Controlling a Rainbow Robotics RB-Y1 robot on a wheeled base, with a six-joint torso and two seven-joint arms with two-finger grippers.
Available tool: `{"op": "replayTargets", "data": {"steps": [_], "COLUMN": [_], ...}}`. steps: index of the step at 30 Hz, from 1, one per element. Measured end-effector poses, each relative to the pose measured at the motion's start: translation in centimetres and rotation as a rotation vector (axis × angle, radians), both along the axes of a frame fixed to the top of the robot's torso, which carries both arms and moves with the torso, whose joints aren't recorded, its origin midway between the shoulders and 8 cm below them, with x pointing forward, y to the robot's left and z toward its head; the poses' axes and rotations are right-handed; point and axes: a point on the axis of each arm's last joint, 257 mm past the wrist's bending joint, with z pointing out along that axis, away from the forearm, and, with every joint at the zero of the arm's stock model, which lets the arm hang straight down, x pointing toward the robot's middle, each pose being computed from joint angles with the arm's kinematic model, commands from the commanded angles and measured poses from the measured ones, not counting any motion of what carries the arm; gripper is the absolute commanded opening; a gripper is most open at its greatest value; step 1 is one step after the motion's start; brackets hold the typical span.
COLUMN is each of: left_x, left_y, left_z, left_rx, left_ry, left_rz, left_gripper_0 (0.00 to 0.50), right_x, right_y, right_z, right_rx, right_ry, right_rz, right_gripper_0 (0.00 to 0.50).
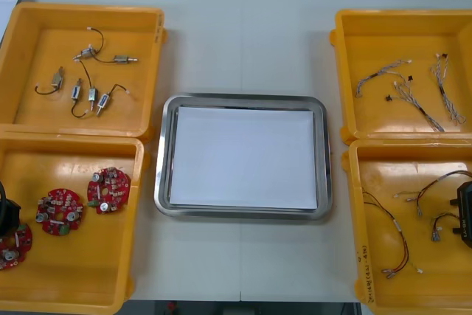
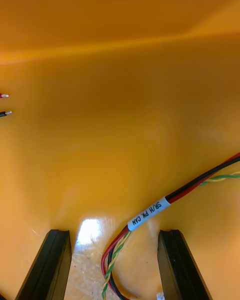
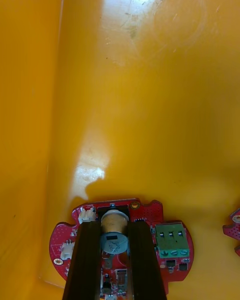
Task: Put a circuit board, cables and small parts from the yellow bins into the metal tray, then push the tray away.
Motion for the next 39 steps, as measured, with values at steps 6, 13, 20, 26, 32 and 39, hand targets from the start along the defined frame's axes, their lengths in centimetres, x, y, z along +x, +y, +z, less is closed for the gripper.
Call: {"op": "replayTargets", "data": {"steps": [6,13,20,26,32,39], "left_x": [0.3,0.2,-1.0,-1.6,-2.2,-1.6], "left_y": [0.0,0.0,-0.8,-1.5,-2.3,-4.4], "left_z": [-0.2,-0.3,0.0,1.7,3.8,7.2], "left_rx": [0.022,0.022,0.009,-0.010,-0.015,-0.008], "left_ry": [-0.008,-0.007,0.042,0.057,0.068,0.062], "left_rz": [-0.014,-0.016,-0.016,-0.017,-0.027,-0.081], "left_gripper_0": [0.000,0.001,0.000,0.001,0.000,0.000], "right_x": [0.0,-0.1,-0.2,-0.3,-0.2,-1.0], "right_y": [-0.2,-0.3,-0.4,-0.4,-0.1,1.2], "right_z": [0.0,-0.1,-0.3,-0.2,0.2,1.5], "right_rx": [-0.009,-0.010,-0.012,-0.012,-0.011,-0.003], "right_ry": [-0.018,-0.017,-0.022,-0.025,-0.031,-0.007], "right_rz": [-0.001,-0.001,-0.004,-0.003,0.004,0.038], "right_gripper_0": [0.500,0.085,0.000,0.000,0.000,0.000]}}
